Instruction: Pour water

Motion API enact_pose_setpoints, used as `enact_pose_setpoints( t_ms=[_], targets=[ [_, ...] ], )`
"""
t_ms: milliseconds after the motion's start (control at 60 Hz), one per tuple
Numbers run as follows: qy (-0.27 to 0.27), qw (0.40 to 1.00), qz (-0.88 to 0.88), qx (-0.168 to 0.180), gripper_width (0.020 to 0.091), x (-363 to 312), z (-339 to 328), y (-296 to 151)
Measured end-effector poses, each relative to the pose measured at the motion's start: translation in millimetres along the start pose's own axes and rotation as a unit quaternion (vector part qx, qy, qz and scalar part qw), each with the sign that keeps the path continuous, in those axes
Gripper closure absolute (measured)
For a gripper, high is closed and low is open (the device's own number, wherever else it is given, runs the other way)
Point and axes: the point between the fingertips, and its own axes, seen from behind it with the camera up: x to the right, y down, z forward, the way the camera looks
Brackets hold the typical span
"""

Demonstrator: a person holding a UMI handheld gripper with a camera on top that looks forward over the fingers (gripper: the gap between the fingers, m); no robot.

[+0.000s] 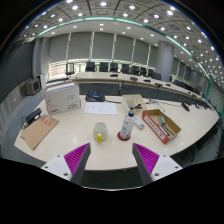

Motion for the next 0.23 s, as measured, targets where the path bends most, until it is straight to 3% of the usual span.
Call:
enact_pose_setpoints(
  t_ms=[233],
  targets=[
    [0.01, 1.0, -0.011, -0.002, 0.0242, -11.1, -5.8, 7.7]
  ],
)
